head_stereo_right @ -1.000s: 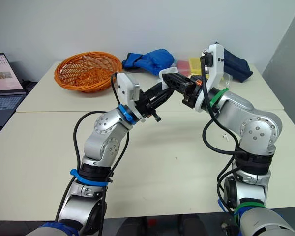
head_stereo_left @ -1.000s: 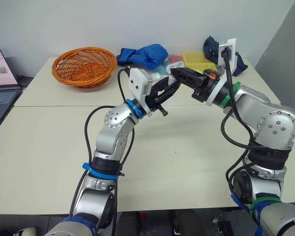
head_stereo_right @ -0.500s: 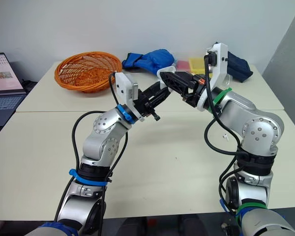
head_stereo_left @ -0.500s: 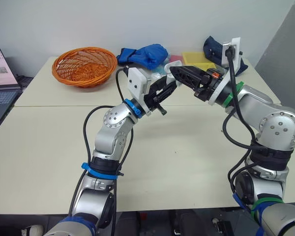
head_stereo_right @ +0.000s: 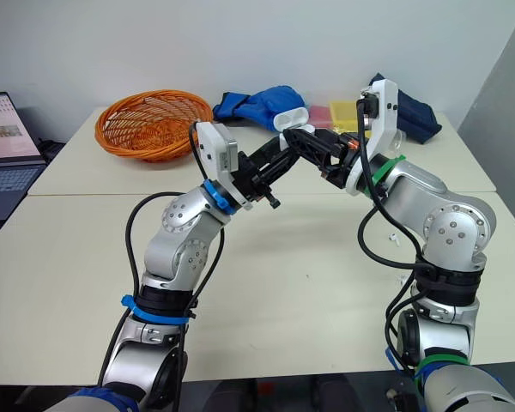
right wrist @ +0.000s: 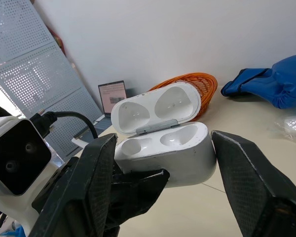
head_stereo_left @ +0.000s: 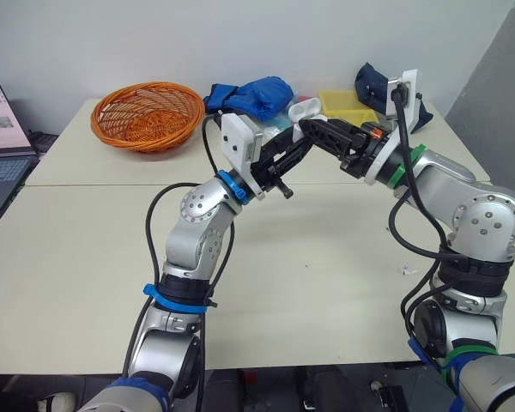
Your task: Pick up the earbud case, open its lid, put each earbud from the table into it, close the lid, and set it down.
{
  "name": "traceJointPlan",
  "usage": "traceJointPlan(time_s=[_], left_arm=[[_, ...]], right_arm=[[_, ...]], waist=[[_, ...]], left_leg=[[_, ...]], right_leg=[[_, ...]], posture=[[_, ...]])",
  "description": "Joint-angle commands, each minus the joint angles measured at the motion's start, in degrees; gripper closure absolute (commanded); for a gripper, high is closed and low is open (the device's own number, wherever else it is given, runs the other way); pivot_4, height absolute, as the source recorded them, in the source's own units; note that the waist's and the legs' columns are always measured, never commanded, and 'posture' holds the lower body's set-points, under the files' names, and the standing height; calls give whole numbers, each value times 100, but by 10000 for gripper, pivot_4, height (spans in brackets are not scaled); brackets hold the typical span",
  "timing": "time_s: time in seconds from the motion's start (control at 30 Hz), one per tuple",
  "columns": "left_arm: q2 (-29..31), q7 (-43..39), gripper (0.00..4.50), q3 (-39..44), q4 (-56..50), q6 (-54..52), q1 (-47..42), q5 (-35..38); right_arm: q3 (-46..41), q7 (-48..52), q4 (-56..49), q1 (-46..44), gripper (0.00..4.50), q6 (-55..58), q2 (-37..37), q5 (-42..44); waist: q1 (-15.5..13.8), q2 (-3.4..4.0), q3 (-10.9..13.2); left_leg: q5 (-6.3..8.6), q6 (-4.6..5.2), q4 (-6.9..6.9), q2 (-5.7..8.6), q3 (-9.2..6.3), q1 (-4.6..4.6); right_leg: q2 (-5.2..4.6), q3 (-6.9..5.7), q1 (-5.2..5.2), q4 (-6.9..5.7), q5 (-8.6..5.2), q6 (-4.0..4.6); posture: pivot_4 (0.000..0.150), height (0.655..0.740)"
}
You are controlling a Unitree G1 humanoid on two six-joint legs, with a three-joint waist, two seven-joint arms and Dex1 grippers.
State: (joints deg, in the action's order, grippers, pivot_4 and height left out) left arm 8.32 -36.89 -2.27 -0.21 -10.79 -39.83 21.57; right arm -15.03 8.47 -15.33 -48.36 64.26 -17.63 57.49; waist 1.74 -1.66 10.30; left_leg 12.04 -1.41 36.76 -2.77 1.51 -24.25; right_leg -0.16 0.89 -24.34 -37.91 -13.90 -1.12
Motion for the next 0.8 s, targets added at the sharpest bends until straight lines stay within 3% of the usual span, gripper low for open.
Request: traceJointPlan(time_s=[0.03, 0.3, 0.4, 0.6, 0.73, 0.8], left_arm=[[-5, 17, 37489, 51, -183, 101, -125, 45], [50, 33, 37489, 47, -181, 82, -62, 13], [150, -6, 37489, 91, -143, 61, 3, 7], [455, -238, 37489, 110, -228, -10, 211, 89], [644, -460, 37489, 50, -462, -53, 483, 158], [668, -477, 37489, 37, -509, -71, 548, 174]], right_arm=[[-82, 19, -73, -103, 13410, -114, -64, 114], [-96, 102, -114, -146, 13410, -54, -155, 231], [-111, 392, -188, -180, 13410, 179, -574, 423], [-28, 1454, -211, 109, 13410, 1175, -2394, 892], [659, 2604, -491, 1486, 13410, 1306, -4377, 126], [581, 2561, -459, 1996, 13410, 1450, -4620, 74]], waist=[[0, 0, 0], [0, 0, 0], [-4, 0, 0], [-10, -2, 2], [-75, -3, 2], [-83, -3, 3]], left_leg=[[0, 0, 0, 0, 0, 0], [0, 0, 0, 0, 0, 0], [0, 0, 0, 0, 0, -1], [2, 3, -6, 1, 0, -6], [4, 6, -10, 1, -8, -12], [7, 11, -11, 5, 2, -13]], right_leg=[[0, 0, 0, 0, 0, 0], [0, 0, 0, 1, 0, 0], [0, 0, 0, 2, 0, 0], [-3, 1, -1, 15, 0, 0], [-8, 2, 3, 36, -1, 1], [-12, 4, 1, 41, -1, 0]], posture=[[1500, 7400], [1500, 7400], [1500, 7400], [1500, 7400], [1500, 7400], [1500, 7400]])
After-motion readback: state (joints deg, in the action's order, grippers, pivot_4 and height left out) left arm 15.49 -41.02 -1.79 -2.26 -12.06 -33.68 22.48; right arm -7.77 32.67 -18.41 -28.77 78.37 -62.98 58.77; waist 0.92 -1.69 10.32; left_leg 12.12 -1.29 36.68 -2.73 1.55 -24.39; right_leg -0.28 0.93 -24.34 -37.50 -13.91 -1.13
